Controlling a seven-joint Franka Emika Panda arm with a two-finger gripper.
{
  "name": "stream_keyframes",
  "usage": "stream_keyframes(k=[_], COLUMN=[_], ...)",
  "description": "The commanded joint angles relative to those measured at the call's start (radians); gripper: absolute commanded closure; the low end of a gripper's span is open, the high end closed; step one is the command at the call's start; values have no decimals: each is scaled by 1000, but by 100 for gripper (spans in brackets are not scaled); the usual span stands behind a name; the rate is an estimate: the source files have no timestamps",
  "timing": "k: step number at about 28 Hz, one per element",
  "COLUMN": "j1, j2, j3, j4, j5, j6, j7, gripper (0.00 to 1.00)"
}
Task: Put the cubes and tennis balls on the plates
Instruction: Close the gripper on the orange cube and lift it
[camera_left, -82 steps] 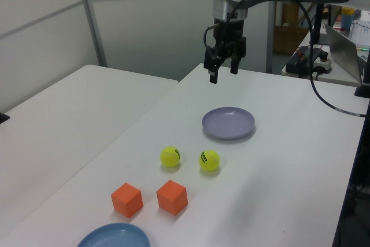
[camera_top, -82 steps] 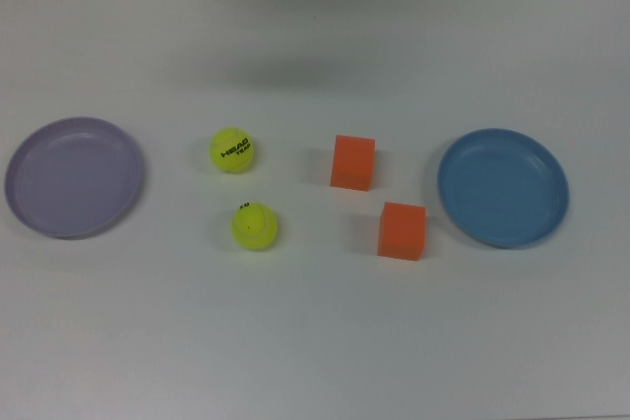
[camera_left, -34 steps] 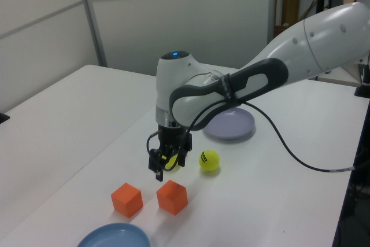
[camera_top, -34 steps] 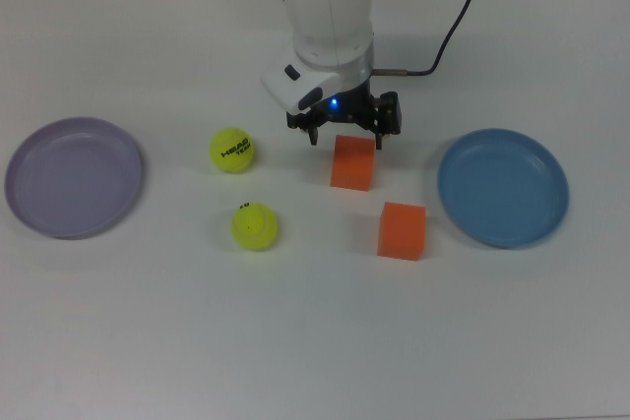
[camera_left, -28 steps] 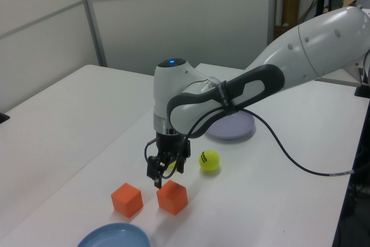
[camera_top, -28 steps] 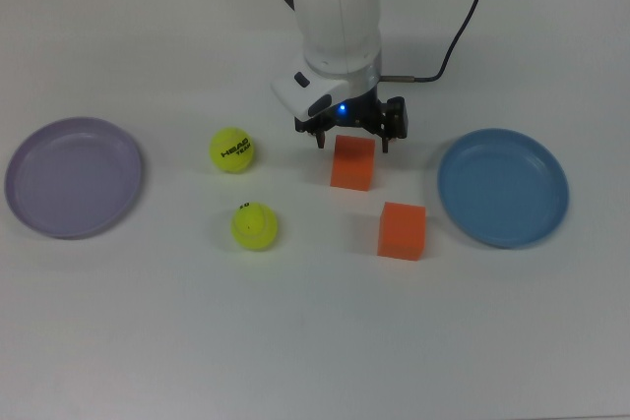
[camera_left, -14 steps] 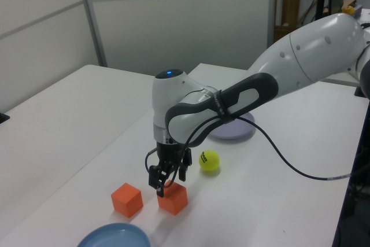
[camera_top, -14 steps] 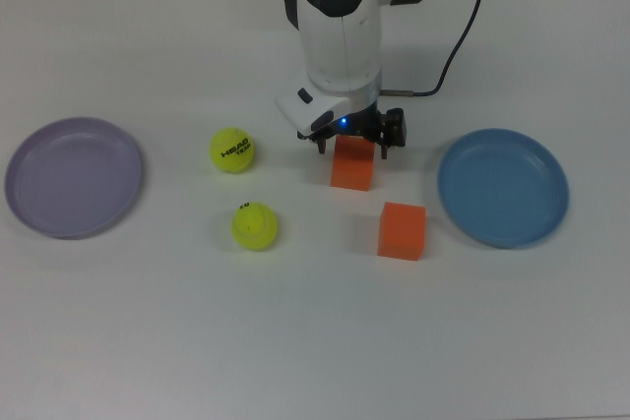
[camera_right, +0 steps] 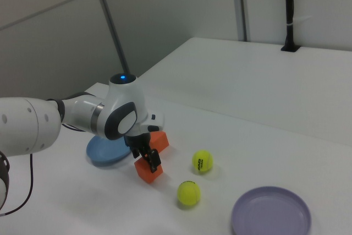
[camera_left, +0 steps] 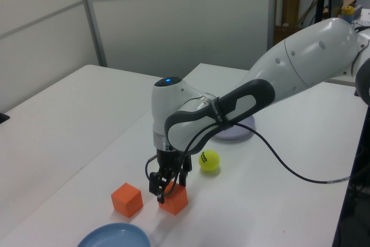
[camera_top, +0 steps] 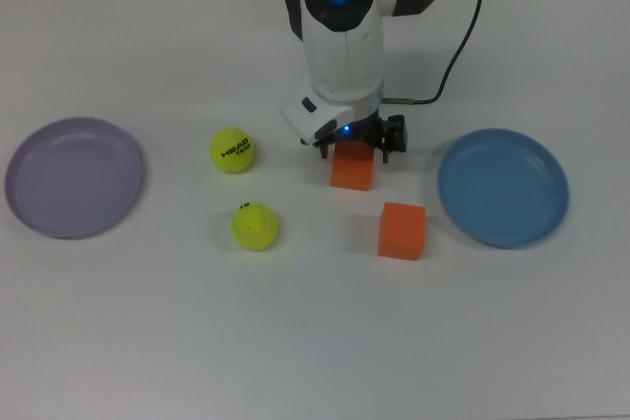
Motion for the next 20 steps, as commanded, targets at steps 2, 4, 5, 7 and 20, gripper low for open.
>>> stream_keyframes(k=[2,4,5,7,20], j1=[19,19,20,26,23], j2=[6,9,9,9,-60], j3=[-2,-2,-1,-2,-5], j4=[-28,-28,-29,-29,-22], j5=[-7,-8,-8,-8,-10], j6=[47,54,61,69,52], j7=[17,17,17,17,9], gripper=[0,0,0,0,100])
